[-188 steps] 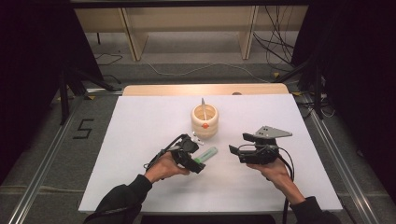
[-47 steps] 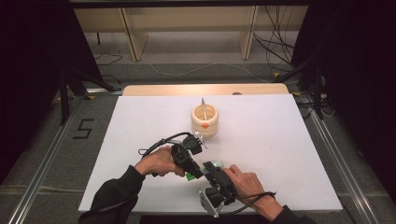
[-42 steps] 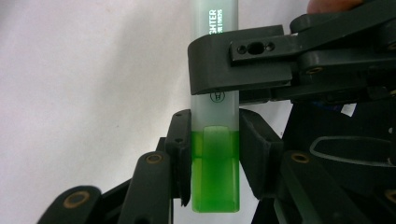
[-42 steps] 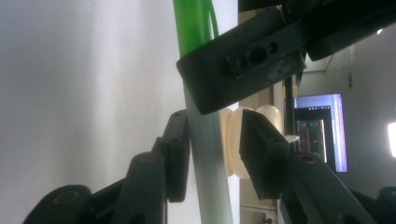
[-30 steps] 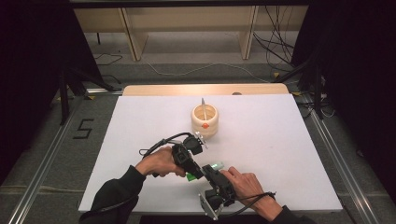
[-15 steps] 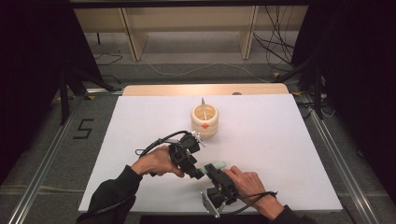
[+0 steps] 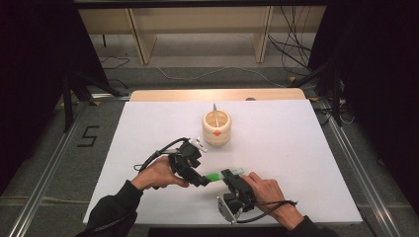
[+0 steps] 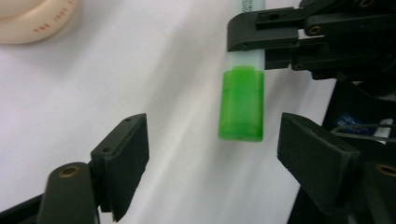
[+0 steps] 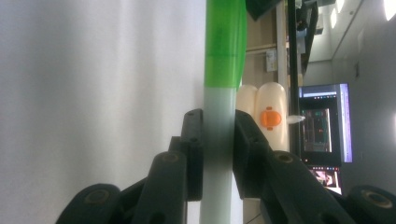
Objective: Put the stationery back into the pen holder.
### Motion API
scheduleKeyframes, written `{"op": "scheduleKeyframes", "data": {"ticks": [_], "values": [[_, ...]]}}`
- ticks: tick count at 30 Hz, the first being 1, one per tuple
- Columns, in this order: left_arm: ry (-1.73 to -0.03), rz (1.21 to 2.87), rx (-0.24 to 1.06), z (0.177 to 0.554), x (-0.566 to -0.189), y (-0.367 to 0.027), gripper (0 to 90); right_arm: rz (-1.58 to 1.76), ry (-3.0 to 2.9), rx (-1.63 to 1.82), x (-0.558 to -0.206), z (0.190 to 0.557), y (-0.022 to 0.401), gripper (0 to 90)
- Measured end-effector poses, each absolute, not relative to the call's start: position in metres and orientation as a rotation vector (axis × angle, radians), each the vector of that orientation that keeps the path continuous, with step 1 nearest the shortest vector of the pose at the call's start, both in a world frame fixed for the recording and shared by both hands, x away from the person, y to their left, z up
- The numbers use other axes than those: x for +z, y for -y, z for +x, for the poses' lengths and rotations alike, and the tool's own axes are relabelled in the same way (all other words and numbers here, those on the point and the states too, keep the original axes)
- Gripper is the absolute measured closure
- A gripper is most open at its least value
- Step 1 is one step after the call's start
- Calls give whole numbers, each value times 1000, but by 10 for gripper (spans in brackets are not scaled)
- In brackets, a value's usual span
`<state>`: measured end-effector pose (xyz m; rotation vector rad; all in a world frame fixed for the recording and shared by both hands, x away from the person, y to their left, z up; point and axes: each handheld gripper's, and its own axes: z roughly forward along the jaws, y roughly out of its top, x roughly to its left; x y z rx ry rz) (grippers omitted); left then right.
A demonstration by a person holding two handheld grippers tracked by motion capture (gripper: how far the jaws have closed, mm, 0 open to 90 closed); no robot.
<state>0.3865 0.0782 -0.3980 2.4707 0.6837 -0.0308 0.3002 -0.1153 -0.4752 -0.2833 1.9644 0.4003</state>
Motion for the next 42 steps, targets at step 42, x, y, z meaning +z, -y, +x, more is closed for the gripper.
{"op": "scheduleKeyframes", "data": {"ticks": [42], "values": [[-765, 1989, 326, 343, -427, -138, 199, -82, -2026, 430, -468, 324, 137, 770]]}}
